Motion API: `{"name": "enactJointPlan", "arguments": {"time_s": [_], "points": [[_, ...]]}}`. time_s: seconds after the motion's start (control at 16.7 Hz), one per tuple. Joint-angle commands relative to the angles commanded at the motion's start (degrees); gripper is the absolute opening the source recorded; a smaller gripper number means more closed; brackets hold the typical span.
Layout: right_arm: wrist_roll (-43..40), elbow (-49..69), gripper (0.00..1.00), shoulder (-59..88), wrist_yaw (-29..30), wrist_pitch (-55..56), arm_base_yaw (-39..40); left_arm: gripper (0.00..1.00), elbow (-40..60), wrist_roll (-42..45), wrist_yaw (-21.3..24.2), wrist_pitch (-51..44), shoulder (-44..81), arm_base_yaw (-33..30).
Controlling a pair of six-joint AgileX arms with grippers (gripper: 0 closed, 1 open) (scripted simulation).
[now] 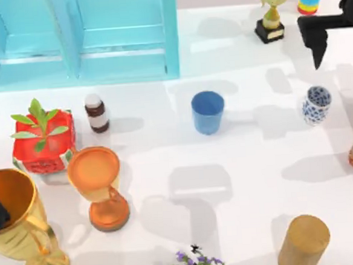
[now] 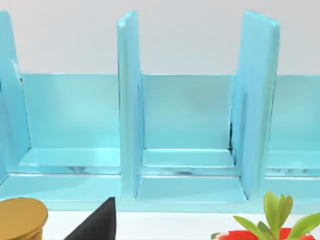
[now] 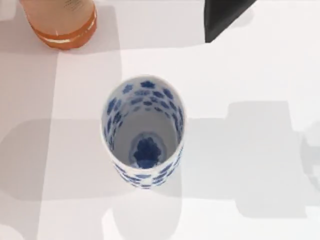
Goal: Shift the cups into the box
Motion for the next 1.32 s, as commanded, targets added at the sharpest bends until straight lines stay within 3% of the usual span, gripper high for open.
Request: {"name": "enactJointPlan", "arguments": {"time_s": [0.54,1.02,1.32], "points": [[0.4,1.6,1.0,2.3,-0.1,-0.2,0.3,1.0,0.0,0.0,0.0,0.0,0.0,0.0],[1.8,-12.9,1.0,5.4,-0.1,17.4,1.8,1.0,0.0,0.0,0.0,0.0,0.0,0.0],[0.3,-18.1,1.0,3.4,-0.1,20.6,0.4,1.0,0.0,0.0,0.0,0.0,0.0,0.0]]}}
